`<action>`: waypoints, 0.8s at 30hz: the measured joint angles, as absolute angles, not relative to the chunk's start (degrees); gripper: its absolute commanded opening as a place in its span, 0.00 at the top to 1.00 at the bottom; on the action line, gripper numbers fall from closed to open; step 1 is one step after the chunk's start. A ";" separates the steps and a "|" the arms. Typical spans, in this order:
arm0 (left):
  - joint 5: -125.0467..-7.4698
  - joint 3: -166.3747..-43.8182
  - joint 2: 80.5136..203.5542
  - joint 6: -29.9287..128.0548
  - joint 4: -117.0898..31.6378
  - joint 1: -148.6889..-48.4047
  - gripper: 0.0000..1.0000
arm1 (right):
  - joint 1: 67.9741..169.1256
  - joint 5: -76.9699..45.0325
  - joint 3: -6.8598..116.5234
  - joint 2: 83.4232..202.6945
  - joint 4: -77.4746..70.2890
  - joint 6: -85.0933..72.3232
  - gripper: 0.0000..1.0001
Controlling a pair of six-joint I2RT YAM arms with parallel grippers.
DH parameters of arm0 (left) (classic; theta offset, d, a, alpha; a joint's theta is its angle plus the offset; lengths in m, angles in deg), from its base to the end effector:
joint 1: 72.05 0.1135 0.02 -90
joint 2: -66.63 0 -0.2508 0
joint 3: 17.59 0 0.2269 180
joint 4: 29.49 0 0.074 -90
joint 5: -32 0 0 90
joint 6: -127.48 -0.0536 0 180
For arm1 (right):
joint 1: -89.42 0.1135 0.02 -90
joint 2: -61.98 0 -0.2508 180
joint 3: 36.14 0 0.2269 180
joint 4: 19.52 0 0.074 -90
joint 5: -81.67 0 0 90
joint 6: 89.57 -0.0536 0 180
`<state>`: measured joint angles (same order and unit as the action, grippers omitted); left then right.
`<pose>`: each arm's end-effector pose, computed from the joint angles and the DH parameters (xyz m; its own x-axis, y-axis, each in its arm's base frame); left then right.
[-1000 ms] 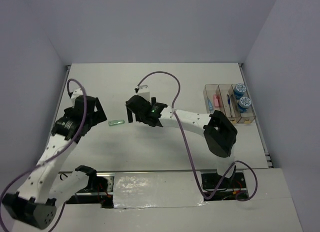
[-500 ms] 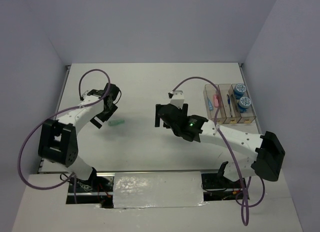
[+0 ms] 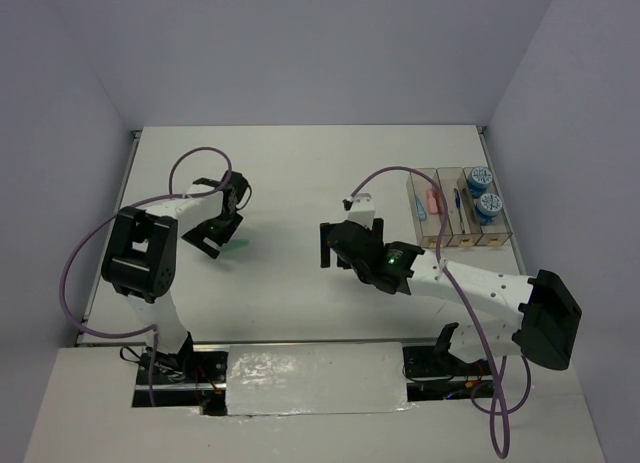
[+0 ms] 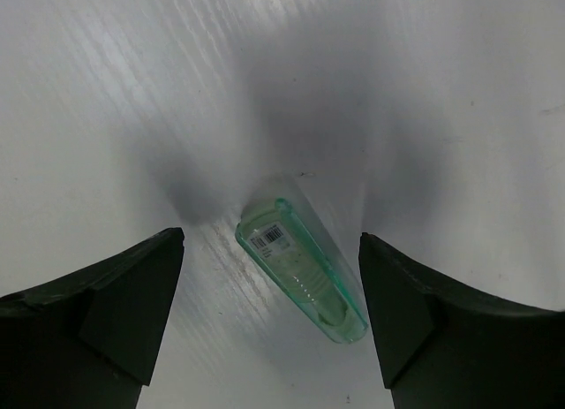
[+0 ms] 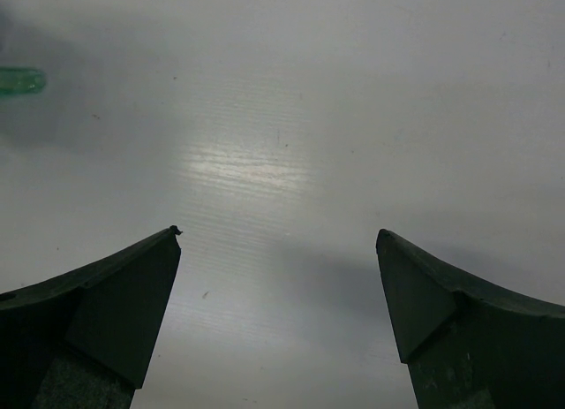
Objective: Sort the stationery into containers
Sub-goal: Pick up the stationery from the center of the board.
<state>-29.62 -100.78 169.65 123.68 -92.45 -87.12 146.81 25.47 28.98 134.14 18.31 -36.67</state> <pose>0.3013 -0.0547 0.1607 -0.2343 -0.8461 -0.4788 -0.9445 0.3147 -0.0940 0.1611 0.1965 0.2408 -0.5973 -0.0035 -0.8020 -0.1595 0.9805 0.1145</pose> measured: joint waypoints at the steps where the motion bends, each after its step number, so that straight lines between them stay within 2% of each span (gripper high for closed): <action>1: -30.07 -100.00 169.65 123.81 -91.57 -87.12 0.11 | 146.81 25.39 28.91 134.10 18.23 -36.48 0.00; 2: -30.45 -99.30 169.65 124.09 -90.89 -87.14 0.19 | 146.81 25.32 28.89 134.10 17.94 -36.30 0.00; 6: -30.93 -97.66 169.48 125.27 -88.90 -87.31 0.23 | 146.81 24.95 28.89 134.01 16.54 -35.80 0.00; 7: -30.88 -97.18 169.21 125.67 -88.14 -87.36 0.30 | 146.81 24.88 28.89 133.94 16.32 -35.71 0.00; 9: -30.60 -95.84 168.45 126.26 -87.05 -87.40 0.52 | 146.81 24.82 28.87 133.61 16.22 -35.67 0.00; 10: -30.36 -95.06 167.90 126.26 -86.70 -87.42 0.68 | 146.81 24.80 28.85 133.40 16.17 -35.67 0.00; 12: -29.75 -93.29 166.59 126.28 -85.63 -87.53 0.87 | 146.81 24.60 28.63 132.74 16.04 -35.65 0.00; 13: -29.64 -92.41 165.89 126.32 -84.53 -87.60 1.00 | 146.81 24.27 28.43 132.28 15.89 -35.51 0.00; 19: -28.92 -85.35 159.60 123.52 -77.58 -89.46 1.00 | 146.46 13.63 22.07 128.24 6.73 -31.73 0.00; 24: -28.52 -81.20 150.42 116.09 -73.08 -100.65 1.00 | 146.07 2.44 15.80 126.55 -3.43 -30.25 0.00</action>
<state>-28.52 -81.20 150.42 116.09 -73.08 -100.65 146.07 2.44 15.80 126.55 -3.43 -30.25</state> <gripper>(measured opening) 0.379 0.994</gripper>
